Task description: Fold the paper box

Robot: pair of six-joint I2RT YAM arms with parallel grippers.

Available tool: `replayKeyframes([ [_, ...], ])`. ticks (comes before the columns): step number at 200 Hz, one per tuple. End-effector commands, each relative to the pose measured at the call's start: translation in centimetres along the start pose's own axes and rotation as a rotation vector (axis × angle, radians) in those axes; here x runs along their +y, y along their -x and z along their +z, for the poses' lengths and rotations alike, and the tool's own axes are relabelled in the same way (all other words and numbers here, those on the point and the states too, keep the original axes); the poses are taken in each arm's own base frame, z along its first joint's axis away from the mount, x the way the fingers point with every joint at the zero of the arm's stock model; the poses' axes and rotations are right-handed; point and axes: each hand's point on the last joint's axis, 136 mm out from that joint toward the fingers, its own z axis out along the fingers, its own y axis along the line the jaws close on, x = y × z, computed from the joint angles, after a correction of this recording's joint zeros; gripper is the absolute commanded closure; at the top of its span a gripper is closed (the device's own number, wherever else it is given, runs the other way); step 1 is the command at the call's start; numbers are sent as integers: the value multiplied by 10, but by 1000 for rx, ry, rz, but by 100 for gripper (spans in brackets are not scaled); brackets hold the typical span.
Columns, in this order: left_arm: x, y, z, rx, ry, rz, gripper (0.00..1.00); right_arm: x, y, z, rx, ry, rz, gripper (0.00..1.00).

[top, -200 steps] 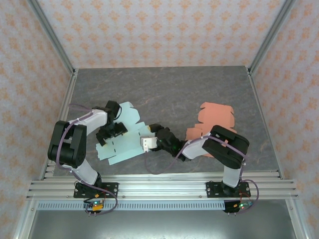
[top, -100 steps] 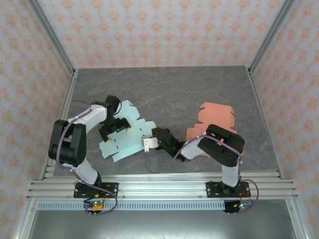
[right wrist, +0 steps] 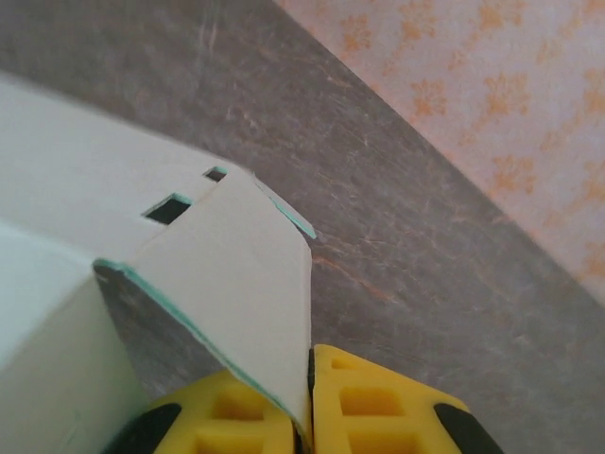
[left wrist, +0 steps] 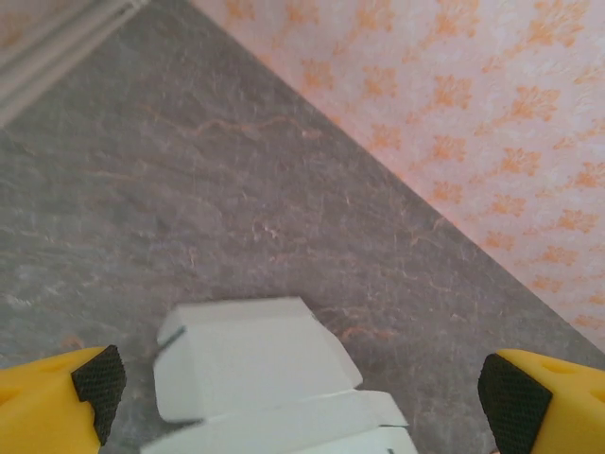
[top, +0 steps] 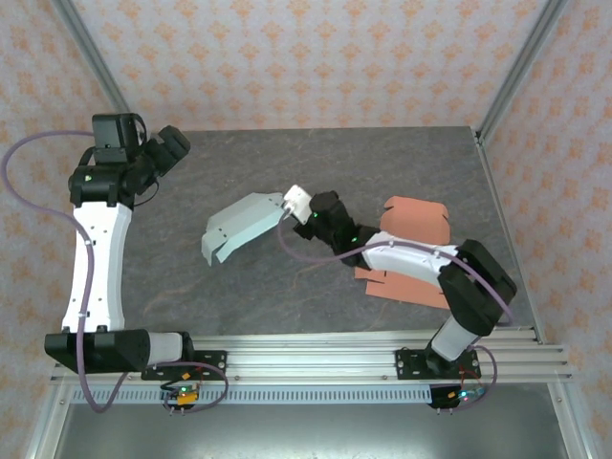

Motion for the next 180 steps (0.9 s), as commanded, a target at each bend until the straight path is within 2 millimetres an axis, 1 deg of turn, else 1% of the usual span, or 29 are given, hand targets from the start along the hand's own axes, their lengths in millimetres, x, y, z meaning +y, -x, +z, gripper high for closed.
replayKeyframes([
  [1,15,4,0,-22,83,93,0,11,-3,-9,108,201,407,92],
  [12,7,7,-2,-37,40,130,0,5,1,-12,132,243,506,92],
  [29,-10,8,-5,-68,-64,198,0,-5,7,-21,163,308,615,93],
  [31,-13,9,-5,-72,-85,208,0,-6,5,-22,177,310,627,93],
  [38,-27,6,-7,-74,-164,255,0,-14,10,-24,194,320,674,93],
  [54,-59,-1,-16,-65,-347,331,0,-24,11,-32,285,353,753,93],
  [57,-65,-4,-18,-60,-381,348,0,-25,9,-34,309,352,767,93],
  [70,-93,-21,-26,-42,-527,458,0,-33,12,-41,376,364,812,94],
  [78,-106,-39,-32,-31,-591,567,0,-37,11,-45,418,378,847,94],
  [89,-117,-67,-35,-27,-644,733,0,-40,11,-52,467,407,894,95],
  [96,-119,-82,-38,-30,-667,822,0,-42,10,-56,497,421,931,95],
  [103,-119,-91,-39,-36,-685,870,0,-45,9,-60,517,435,965,95],
  [126,-117,-100,-48,-86,-750,916,0,-56,1,-75,555,460,1047,95],
  [135,-117,-110,-53,-85,-792,972,0,-59,-4,-80,569,455,1047,95],
  [146,-114,-127,-56,-58,-851,1065,0,-61,-8,-86,578,456,1037,95],
  [162,-108,-145,-52,-20,-852,1180,0,-65,-11,-91,580,449,1047,95],
  [180,-108,-152,-47,-15,-849,1221,0,-66,-14,-94,583,455,1050,95],
])
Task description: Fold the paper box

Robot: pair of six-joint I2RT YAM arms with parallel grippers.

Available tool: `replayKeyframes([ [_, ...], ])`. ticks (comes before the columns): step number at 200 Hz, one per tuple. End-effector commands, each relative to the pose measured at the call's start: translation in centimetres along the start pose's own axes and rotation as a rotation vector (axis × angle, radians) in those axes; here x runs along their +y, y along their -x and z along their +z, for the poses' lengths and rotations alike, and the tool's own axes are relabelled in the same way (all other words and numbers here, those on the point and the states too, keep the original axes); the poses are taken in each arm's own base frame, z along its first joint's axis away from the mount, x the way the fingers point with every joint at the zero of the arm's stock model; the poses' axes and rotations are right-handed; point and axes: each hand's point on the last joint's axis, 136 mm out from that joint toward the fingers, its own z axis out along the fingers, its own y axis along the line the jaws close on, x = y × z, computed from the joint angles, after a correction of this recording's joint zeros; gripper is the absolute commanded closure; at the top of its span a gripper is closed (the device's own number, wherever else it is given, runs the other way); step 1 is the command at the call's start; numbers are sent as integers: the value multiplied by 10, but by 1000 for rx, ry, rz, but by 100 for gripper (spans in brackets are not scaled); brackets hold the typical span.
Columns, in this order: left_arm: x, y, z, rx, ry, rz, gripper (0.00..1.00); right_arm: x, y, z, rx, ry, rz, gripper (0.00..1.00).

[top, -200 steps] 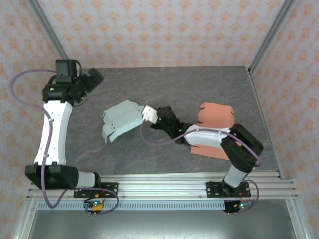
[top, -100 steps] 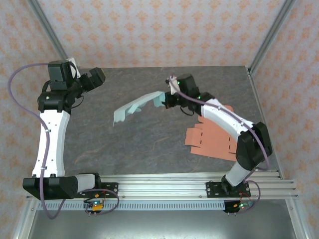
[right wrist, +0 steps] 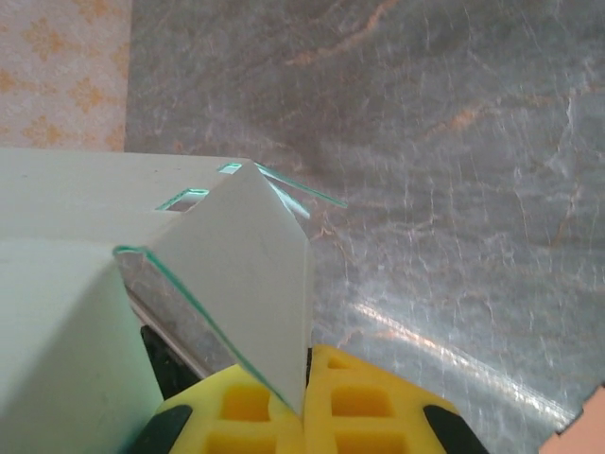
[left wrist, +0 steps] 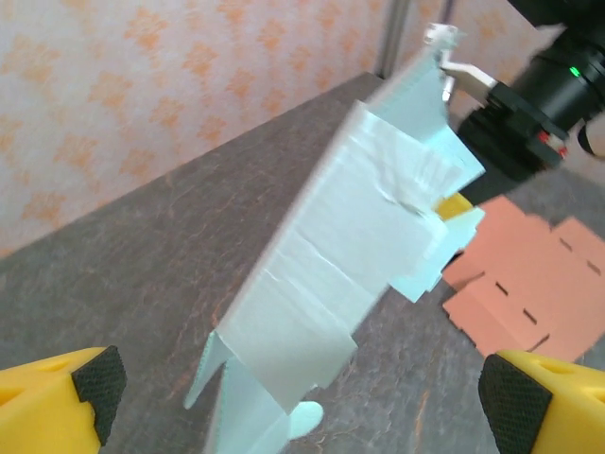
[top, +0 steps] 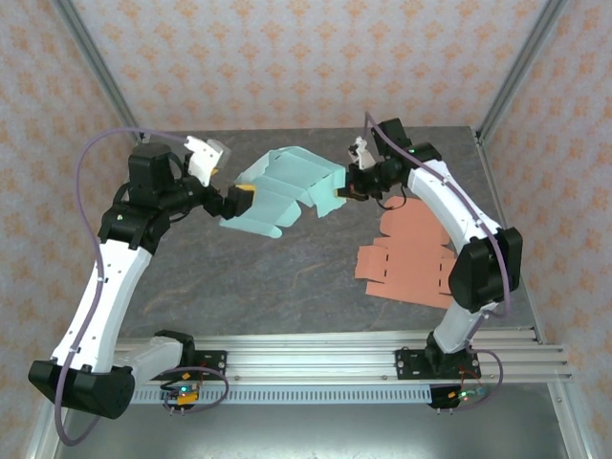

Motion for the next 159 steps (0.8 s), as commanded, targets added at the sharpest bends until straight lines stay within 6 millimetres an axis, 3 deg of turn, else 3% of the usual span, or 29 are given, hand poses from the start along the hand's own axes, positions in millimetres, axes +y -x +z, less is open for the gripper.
replayKeyframes([
  [1,-15,-9,5,17,-67,163,0,6,-16,-10,46,37,8,95],
  [19,-19,-18,16,44,-64,243,0,3,-21,-9,61,31,1,95],
  [34,-11,-20,25,70,-5,284,0,2,-22,-7,67,29,-7,95],
  [65,36,-13,37,120,220,256,0,-5,-28,-7,79,4,-69,96],
  [89,52,-4,39,107,299,273,0,-14,-38,-10,99,-40,-151,96],
  [159,37,-3,74,80,116,262,0,-17,-71,-25,149,-81,-448,97],
])
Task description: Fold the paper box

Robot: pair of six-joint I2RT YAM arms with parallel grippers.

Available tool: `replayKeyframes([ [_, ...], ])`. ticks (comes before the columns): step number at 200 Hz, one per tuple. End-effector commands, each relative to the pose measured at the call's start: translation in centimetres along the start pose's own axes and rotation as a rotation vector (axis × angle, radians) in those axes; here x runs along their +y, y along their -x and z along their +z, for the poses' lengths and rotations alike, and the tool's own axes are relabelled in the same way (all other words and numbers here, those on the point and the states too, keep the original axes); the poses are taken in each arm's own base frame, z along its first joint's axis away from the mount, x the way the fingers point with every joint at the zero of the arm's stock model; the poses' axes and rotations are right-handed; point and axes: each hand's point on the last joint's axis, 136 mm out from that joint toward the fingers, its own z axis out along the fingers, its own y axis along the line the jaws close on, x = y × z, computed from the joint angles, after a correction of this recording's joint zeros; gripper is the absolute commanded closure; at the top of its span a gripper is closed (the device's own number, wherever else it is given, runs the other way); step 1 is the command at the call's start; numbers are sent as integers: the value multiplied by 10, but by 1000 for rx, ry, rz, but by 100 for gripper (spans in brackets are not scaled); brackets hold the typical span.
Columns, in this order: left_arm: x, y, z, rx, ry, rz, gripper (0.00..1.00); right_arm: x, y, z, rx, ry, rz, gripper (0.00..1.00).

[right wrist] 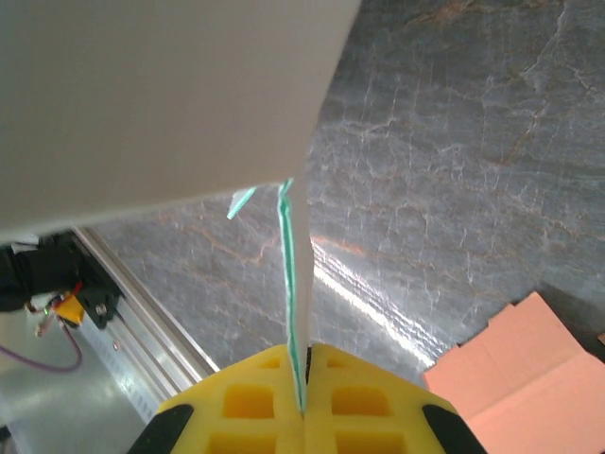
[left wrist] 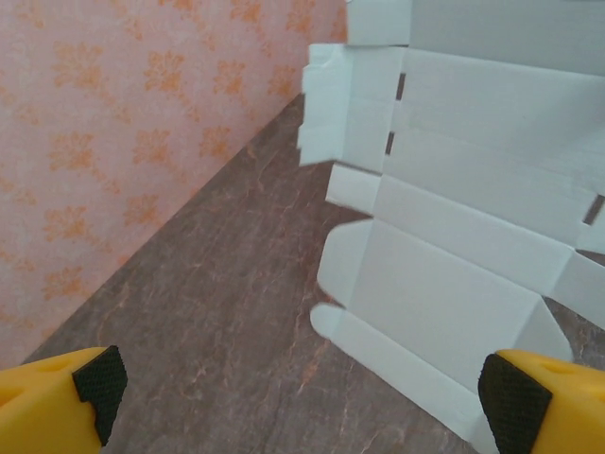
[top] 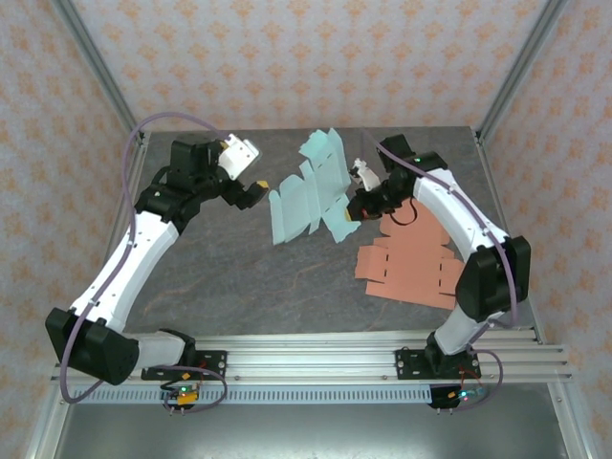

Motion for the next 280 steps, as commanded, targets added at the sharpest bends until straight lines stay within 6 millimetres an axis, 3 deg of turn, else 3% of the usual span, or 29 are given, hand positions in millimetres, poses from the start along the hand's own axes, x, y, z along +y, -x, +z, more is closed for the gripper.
replayKeyframes([
  [1,-2,20,5,-79,-48,-1,0,11,-15,-14,8,-19,-176,97],
  [48,-19,19,14,-123,-173,17,0,17,-25,-24,-24,-75,-443,97],
  [100,-7,12,20,-139,-212,-9,0,34,-39,-36,-44,-100,-783,99],
  [124,-17,19,21,-171,-285,15,3,35,-44,-35,-41,-101,-852,99],
  [142,-24,20,21,-176,-339,17,17,33,-42,-35,-31,-118,-855,99],
  [159,-33,17,19,-165,-393,32,50,29,-37,-36,-33,-145,-820,99],
  [172,-39,16,14,-161,-430,29,69,23,-33,-35,-36,-172,-793,99],
  [203,-51,17,5,-183,-501,11,96,19,-27,-34,-59,-194,-769,98],
  [217,-54,14,5,-181,-512,6,100,18,-24,-32,-75,-200,-759,96],
  [245,-47,12,10,-145,-477,-45,100,6,-6,-37,-142,-257,-671,80],
  [262,-31,15,19,-128,-397,-136,100,2,3,-40,-196,-261,-601,53],
  [280,-9,17,29,-85,-306,-292,100,0,12,-45,-283,-245,-521,45],
])
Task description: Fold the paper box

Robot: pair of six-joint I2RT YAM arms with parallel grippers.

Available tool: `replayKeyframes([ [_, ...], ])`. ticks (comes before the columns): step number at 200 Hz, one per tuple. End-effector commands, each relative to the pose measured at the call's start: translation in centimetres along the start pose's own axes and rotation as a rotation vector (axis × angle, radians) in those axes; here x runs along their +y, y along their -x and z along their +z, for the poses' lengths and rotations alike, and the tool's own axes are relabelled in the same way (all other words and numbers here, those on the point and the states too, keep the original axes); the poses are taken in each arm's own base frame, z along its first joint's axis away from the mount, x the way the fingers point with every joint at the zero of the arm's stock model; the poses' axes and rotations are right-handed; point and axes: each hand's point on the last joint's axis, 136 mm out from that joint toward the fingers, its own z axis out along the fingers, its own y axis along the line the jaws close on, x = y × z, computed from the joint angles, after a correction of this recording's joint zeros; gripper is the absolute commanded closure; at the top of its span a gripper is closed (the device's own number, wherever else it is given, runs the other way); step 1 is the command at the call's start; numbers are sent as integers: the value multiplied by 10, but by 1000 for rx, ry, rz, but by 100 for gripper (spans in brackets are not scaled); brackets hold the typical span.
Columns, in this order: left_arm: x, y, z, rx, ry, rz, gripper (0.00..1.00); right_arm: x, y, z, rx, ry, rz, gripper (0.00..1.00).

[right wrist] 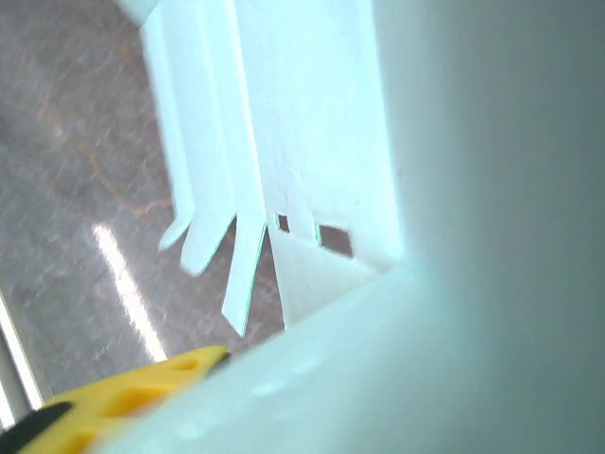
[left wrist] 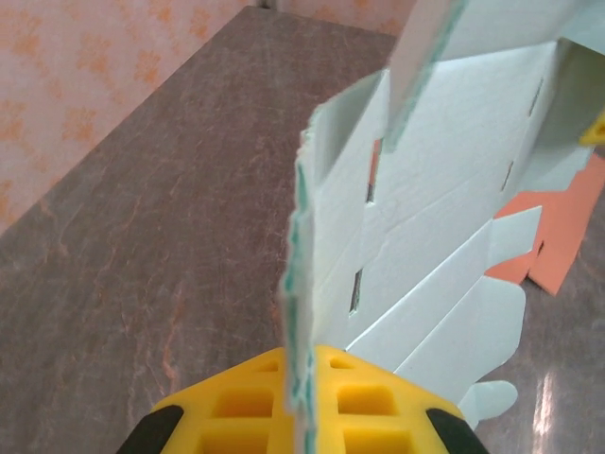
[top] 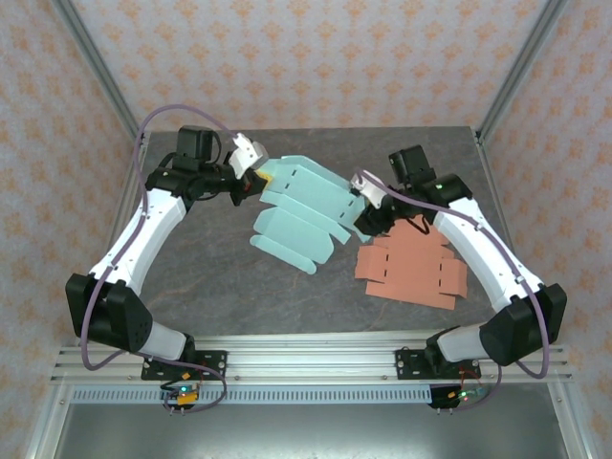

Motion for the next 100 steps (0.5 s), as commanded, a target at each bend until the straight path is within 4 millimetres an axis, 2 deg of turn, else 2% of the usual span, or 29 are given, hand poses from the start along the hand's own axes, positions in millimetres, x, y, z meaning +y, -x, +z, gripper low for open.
replayKeyframes([
  [1,29,20,-4,-37,128,-186,100,-17,12,-2,-106,-54,132,44],
  [24,39,25,0,-46,145,-362,100,-36,21,-11,-211,-145,227,41],
  [27,41,25,0,-51,148,-386,100,-40,21,-13,-222,-170,236,35],
  [42,50,23,3,-78,189,-510,100,-67,15,-22,-269,-331,304,28],
  [48,56,20,3,-86,220,-570,100,-79,10,-28,-289,-404,337,22],
  [64,66,10,2,-97,293,-717,100,-97,4,-38,-333,-514,397,20],
  [76,73,-1,1,-89,349,-836,100,-89,14,-48,-391,-487,363,20],
  [100,72,-18,14,-52,336,-1046,100,-52,42,-36,-453,-235,311,19],
])
